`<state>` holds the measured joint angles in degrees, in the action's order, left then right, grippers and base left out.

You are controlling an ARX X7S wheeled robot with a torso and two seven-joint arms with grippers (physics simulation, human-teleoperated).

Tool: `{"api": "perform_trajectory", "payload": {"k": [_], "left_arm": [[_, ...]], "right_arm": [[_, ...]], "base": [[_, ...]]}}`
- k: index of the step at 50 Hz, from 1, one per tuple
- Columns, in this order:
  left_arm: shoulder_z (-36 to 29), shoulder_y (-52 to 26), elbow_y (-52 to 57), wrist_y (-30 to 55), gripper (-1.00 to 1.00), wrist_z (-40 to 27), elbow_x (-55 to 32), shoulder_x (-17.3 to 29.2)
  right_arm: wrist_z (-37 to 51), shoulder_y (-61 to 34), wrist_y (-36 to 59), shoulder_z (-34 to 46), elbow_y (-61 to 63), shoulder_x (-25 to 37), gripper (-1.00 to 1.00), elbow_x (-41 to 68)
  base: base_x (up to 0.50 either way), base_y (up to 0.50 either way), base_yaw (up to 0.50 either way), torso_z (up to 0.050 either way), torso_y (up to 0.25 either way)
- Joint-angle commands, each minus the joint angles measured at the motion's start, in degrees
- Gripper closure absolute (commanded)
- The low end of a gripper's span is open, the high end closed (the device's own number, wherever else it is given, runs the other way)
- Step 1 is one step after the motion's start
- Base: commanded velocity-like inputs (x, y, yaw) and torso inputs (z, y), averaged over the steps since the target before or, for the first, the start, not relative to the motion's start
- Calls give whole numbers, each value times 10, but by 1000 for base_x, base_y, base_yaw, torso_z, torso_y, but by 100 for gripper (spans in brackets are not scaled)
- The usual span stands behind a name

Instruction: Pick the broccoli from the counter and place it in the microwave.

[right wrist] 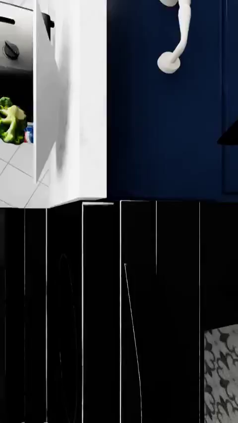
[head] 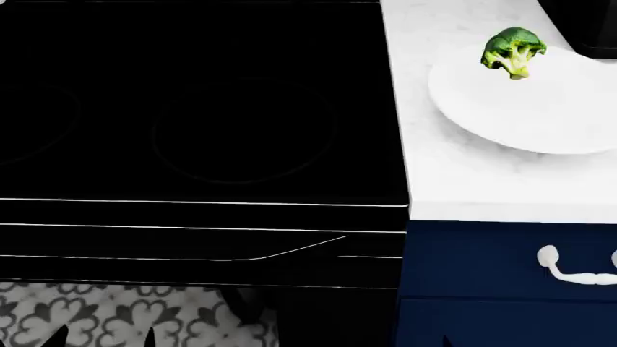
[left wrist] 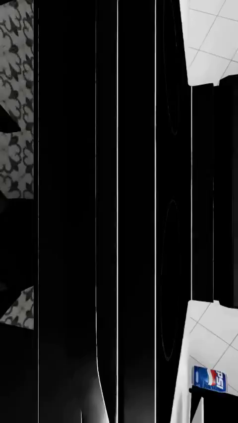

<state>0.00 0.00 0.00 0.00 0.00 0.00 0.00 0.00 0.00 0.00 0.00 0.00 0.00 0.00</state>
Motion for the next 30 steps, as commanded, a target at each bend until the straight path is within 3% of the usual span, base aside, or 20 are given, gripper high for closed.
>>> {"api": "perform_trajectory", "payload": {"k": [1,17,30], "left_arm": [[-11,2,6,4,-100,-11,-10,10],[-44,4,5,-1,-100,-42,-25,29],[-60,-1,10,8,-100,-40,-45,42]], "right_arm": [[17,1,0,17,2,14,-100,14],[34,1,9,38,-3,37,-100,38],[45,-4,12,47,0,46,-100,49]], "base": [[0,0,0,0,0],[0,0,0,0,0],[0,0,0,50,0]]}}
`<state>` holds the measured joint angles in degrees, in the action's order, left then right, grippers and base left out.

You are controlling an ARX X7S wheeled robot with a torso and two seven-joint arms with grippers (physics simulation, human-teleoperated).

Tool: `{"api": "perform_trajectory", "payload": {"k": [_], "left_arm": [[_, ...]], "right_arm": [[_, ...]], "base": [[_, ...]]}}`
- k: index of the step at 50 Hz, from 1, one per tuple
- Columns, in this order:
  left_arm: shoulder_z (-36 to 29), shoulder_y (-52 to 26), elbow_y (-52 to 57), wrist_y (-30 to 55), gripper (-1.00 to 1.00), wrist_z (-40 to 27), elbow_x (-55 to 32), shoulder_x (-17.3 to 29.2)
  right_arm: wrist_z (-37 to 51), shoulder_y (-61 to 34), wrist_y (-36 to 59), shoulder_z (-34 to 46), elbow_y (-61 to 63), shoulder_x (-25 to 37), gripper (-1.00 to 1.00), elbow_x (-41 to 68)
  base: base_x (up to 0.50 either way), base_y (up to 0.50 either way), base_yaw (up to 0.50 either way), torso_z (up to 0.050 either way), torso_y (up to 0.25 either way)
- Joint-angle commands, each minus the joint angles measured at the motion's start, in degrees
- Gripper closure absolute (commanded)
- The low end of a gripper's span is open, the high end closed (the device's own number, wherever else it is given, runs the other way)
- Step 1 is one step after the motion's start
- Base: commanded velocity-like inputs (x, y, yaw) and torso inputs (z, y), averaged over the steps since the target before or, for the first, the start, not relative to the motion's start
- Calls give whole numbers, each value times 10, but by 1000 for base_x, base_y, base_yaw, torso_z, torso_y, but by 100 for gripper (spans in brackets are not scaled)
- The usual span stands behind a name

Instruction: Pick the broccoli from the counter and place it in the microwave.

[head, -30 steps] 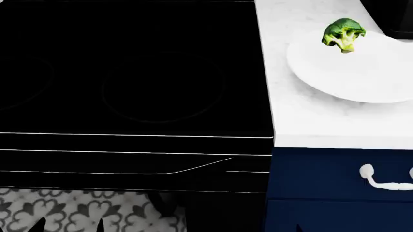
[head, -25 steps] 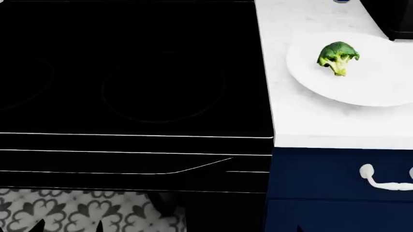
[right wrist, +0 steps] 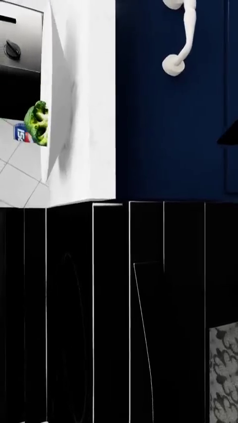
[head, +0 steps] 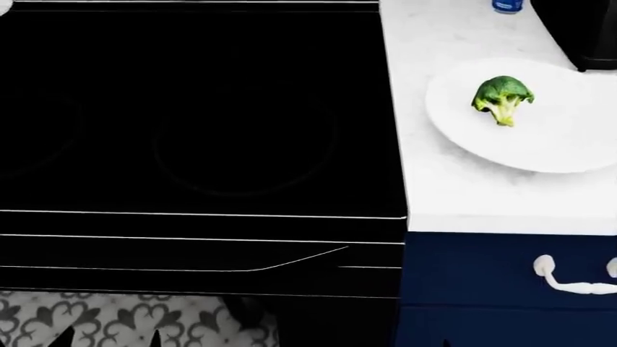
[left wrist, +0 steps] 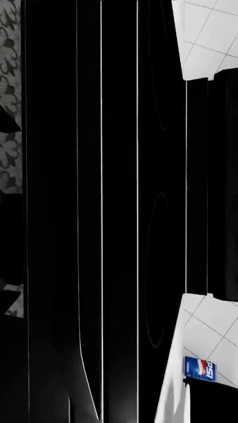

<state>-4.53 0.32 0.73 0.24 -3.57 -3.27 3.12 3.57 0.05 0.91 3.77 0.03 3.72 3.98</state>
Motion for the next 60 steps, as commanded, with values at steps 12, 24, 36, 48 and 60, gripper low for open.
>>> {"api": "perform_trajectory", "payload": {"k": [12,24,36,48,60], "left_arm": [[-21,-9,7,12,-100,-10,-26,19],[-32,-20,-5,8,-100,-19,-29,28],[32,-74,377,324,-100,-51,-138,101],[99,-195,484,490,-100,-64,-213,175],[99,-188,501,502,-100,-80,-213,176]], "right_arm": [[18,-9,4,18,0,14,-100,18],[25,-19,0,29,-14,23,-100,22],[52,-75,319,-16,391,100,-100,92],[66,-212,609,-84,575,125,-100,214],[68,-190,593,-79,557,139,-100,212]], "base": [[0,0,0,50,0],[0,0,0,50,0],[0,0,0,8,0],[0,-13,0,0,0],[0,-475,0,0,0]]}}
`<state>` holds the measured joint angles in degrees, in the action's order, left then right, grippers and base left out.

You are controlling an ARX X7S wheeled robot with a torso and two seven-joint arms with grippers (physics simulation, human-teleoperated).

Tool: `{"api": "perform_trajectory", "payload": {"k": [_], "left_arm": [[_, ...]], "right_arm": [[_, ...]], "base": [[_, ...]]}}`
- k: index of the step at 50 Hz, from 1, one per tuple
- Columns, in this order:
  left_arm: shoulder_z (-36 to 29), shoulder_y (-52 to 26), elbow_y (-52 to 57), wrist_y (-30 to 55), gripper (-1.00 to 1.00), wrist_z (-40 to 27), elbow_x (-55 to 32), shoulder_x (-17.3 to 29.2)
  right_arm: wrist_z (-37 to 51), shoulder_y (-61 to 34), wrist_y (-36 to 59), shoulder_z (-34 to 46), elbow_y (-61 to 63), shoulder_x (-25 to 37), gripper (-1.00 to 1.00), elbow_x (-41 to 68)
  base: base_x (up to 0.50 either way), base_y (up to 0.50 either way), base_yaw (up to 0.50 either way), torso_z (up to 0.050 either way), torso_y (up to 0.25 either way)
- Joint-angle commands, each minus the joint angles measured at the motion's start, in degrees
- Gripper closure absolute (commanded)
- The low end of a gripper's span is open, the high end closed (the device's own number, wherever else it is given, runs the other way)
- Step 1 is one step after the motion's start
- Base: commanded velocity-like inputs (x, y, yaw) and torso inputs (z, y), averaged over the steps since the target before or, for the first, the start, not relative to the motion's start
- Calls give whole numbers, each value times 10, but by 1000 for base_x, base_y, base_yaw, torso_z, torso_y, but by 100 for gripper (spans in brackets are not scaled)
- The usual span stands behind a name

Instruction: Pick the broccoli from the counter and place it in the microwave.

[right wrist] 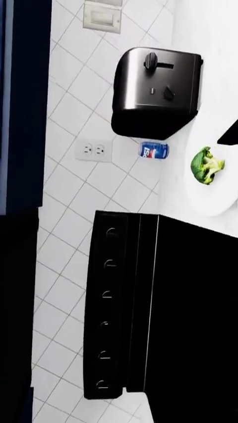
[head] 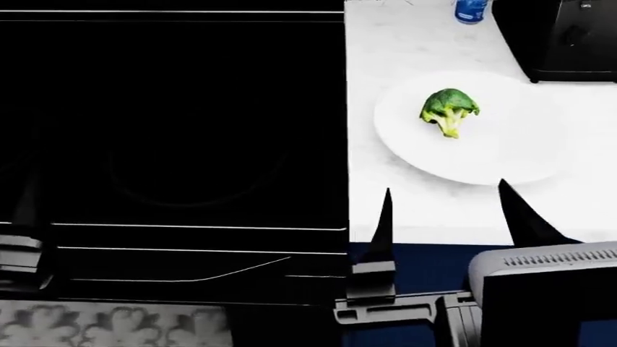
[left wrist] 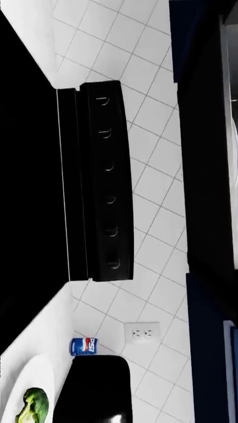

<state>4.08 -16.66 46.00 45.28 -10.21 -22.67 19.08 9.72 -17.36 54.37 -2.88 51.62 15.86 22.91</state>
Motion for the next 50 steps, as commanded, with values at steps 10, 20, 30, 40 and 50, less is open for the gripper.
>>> {"api": "perform_trajectory", "payload": {"k": [10,20,30,40,50], "left_arm": [[18,-22,59,72,-100,-22,-32,16],[30,-34,62,85,-100,-28,-44,18],[41,-42,67,90,-100,-32,-52,22],[39,-34,72,89,-100,-37,-55,21],[36,-37,72,89,-100,-45,-58,18]], "right_arm": [[10,-22,64,-12,39,23,-100,29],[24,-137,227,-63,49,5,-100,97],[34,-169,265,-71,62,13,-100,124],[44,-183,284,-77,68,15,-100,151],[58,-227,303,-59,48,28,-100,164]], "base": [[0,-500,0,0,0],[19,-90,0,0,0],[500,0,0,0,0],[500,0,0,0,0],[500,0,0,0,0]]}}
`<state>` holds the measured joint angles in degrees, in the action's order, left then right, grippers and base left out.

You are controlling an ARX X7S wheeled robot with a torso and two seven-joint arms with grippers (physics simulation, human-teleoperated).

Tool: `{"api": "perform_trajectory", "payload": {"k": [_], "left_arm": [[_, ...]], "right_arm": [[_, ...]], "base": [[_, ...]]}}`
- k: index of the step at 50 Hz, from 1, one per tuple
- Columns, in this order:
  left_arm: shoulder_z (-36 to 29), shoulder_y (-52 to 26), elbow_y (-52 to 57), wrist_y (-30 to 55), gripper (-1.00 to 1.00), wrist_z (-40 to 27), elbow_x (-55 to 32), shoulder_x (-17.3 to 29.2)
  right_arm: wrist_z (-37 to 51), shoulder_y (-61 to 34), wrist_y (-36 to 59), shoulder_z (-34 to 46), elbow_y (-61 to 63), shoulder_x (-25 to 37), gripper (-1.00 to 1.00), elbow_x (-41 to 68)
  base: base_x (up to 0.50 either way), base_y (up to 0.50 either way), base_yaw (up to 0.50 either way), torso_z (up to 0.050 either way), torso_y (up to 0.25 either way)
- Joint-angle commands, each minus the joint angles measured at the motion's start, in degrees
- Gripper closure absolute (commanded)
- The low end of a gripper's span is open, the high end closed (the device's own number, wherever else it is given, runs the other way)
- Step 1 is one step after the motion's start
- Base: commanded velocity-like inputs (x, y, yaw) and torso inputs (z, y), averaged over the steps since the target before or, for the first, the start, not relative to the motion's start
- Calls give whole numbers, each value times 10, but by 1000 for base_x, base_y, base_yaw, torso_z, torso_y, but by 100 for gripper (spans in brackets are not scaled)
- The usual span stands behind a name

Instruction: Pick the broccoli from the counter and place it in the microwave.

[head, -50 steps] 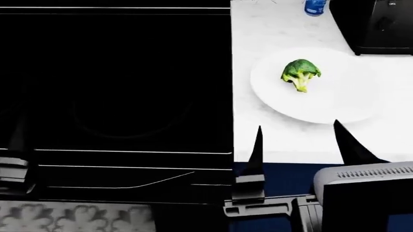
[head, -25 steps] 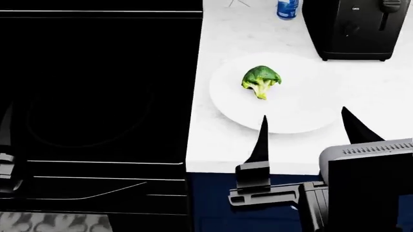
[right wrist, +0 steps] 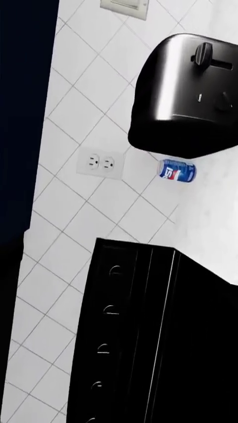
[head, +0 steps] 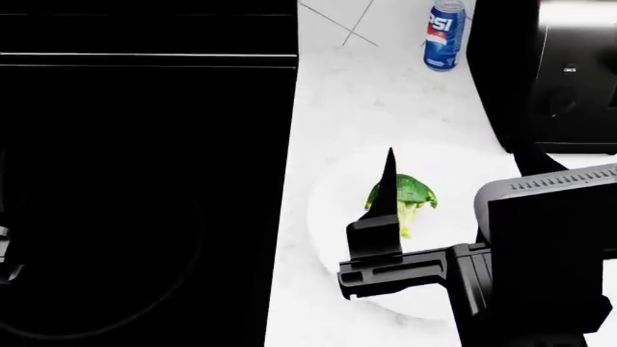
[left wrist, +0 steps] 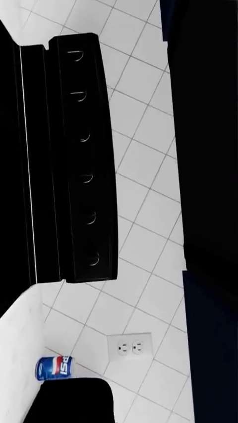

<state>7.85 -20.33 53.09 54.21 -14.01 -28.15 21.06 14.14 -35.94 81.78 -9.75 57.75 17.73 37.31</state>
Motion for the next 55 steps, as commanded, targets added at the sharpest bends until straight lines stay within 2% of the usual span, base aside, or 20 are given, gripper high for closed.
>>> {"api": "perform_trajectory", "payload": {"k": [1,2,4,5,7,9,11,13,18,22,36,45,55], "left_arm": [[-2,-2,1,1,-100,-8,-4,-2],[-2,-3,1,2,-100,-8,-4,-2],[-2,-5,1,2,-100,-9,-6,-1],[-1,-5,-1,1,-100,-9,-6,-2],[3,-7,0,0,-100,-10,-10,-4],[3,-5,-3,-6,-100,-9,-9,-4],[1,-6,-5,-9,-100,-9,-10,-6],[0,-6,-5,-12,-100,-10,-10,-7],[-3,7,-12,-32,-100,-6,-5,-9],[0,9,-17,-35,-100,-2,-8,-6],[12,7,-1,-14,-100,-12,-33,-3],[7,7,4,-10,-100,-24,-41,-2],[20,11,16,2,-100,-32,-63,3]], "right_arm": [[17,-54,48,9,-20,5,-100,26],[26,-75,79,-5,-29,-4,-100,41],[123,-118,82,-45,-95,4,-100,180],[203,-148,82,-33,-140,27,-100,265],[309,-203,80,11,-224,63,-100,437],[356,-239,77,48,-283,77,-100,500],[369,-276,76,91,-351,87,-100,513],[353,-301,71,123,-401,93,-100,496],[242,-353,34,227,-478,99,-100,380],[202,-348,2,277,-519,102,-100,324],[209,-291,0,301,-520,129,-100,317],[138,-319,-61,370,-587,125,-100,240],[77,-338,-126,428,-672,93,-100,178]], "base": [[168,0,0,0,0],[0,0,0,0,17],[0,0,0,0,0],[0,0,0,0,0],[0,0,0,0,0],[0,0,0,0,0],[0,0,0,0,0],[0,0,0,0,0],[0,0,0,0,0],[0,0,0,0,0],[0,0,0,0,0],[0,0,0,0,0],[0,0,0,0,0]]}}
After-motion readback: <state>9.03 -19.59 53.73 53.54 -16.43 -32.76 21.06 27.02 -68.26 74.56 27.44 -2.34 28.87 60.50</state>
